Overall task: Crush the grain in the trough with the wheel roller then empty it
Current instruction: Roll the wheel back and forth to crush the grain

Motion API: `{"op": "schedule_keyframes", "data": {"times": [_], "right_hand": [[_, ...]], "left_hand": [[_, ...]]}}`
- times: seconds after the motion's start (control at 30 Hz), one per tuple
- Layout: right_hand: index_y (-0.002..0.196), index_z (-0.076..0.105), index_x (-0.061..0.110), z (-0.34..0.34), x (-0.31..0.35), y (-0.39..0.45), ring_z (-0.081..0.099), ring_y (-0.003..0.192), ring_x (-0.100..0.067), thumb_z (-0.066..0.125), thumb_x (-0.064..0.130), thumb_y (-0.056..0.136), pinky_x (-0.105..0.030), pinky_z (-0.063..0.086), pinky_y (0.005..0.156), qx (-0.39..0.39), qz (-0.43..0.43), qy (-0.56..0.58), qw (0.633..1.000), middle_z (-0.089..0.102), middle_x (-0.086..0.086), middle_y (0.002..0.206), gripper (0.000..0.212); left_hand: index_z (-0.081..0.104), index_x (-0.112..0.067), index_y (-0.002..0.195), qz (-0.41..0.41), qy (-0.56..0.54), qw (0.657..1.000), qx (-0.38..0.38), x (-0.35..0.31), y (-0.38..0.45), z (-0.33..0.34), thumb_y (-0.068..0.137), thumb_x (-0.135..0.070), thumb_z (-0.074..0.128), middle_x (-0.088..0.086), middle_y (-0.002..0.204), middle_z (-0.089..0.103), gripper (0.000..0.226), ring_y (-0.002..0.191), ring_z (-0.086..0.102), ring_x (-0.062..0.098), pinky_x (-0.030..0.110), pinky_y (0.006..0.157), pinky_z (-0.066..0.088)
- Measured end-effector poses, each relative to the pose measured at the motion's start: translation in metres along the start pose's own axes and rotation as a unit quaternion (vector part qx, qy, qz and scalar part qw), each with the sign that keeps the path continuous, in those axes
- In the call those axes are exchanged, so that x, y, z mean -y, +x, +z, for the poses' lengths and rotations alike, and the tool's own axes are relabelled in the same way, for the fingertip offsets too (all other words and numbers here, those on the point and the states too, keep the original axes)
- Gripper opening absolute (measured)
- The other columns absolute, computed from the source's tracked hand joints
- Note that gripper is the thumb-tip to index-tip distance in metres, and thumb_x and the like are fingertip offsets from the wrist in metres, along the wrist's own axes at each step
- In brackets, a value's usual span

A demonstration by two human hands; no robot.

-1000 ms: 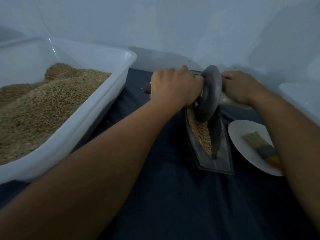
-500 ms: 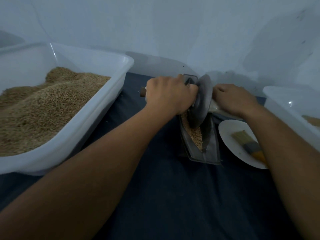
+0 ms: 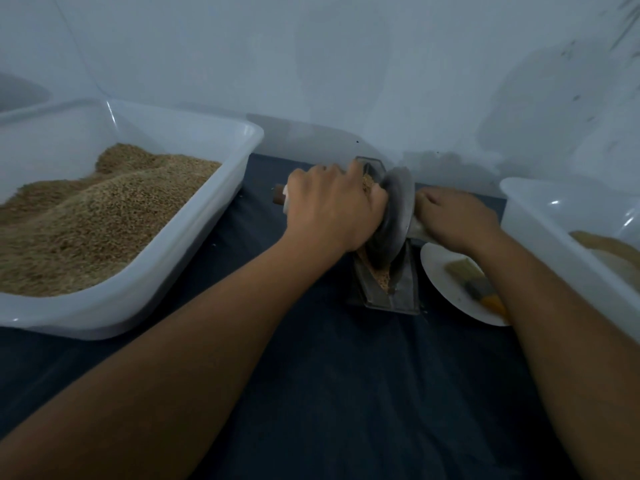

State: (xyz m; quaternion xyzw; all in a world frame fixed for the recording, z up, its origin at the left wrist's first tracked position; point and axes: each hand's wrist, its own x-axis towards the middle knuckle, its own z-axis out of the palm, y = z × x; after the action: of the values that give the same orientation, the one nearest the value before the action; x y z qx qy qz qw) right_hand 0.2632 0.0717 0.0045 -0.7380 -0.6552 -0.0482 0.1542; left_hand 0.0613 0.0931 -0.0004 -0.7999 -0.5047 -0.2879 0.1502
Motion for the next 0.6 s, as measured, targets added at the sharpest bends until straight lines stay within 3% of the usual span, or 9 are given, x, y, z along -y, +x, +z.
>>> {"op": "schedule_keyframes", "data": {"times": [0.17,0.4,0.5,0.6], "right_hand": [[0.086,0.061,0.025,-0.001,0.000,-0.013,0.054,0.081,-0.025,0.005,0.072,0.076,-0.039,0.046,0.071,-0.010,-0.009,0.005,1.000,0.061,-0.003,0.093,0.074],[0.082,0.060,0.026,-0.005,0.008,-0.021,0.051,0.076,-0.023,0.004,0.070,0.076,-0.033,0.037,0.062,-0.025,0.009,-0.032,0.999,0.059,-0.001,0.086,0.072],[0.079,0.061,0.026,-0.005,0.011,-0.024,0.043,0.063,-0.013,0.009,0.065,0.086,-0.029,0.028,0.055,-0.036,0.021,-0.053,0.998,0.056,0.002,0.078,0.065],[0.072,0.060,0.025,-0.007,0.016,-0.024,0.042,0.060,-0.011,0.017,0.061,0.096,-0.027,0.031,0.056,-0.050,0.027,-0.067,0.996,0.055,0.003,0.072,0.061]], "left_hand": [[0.055,-0.018,0.102,0.007,0.025,1.000,-0.018,-0.005,-0.010,-0.008,0.096,-0.052,0.024,0.009,0.095,0.063,0.046,0.081,0.057,0.029,0.041,0.067,0.030],[0.058,-0.019,0.102,0.014,0.003,1.000,-0.008,0.000,-0.006,-0.002,0.096,-0.052,0.024,0.008,0.095,0.065,0.048,0.084,0.059,0.030,0.041,0.069,0.031],[0.059,-0.022,0.103,0.017,-0.020,1.000,0.000,0.006,0.000,0.005,0.095,-0.053,0.025,0.006,0.097,0.066,0.047,0.087,0.060,0.029,0.041,0.073,0.034],[0.060,-0.024,0.105,0.019,-0.045,0.999,0.013,0.014,0.003,0.012,0.094,-0.054,0.022,0.005,0.098,0.066,0.050,0.088,0.060,0.028,0.040,0.073,0.034]]}}
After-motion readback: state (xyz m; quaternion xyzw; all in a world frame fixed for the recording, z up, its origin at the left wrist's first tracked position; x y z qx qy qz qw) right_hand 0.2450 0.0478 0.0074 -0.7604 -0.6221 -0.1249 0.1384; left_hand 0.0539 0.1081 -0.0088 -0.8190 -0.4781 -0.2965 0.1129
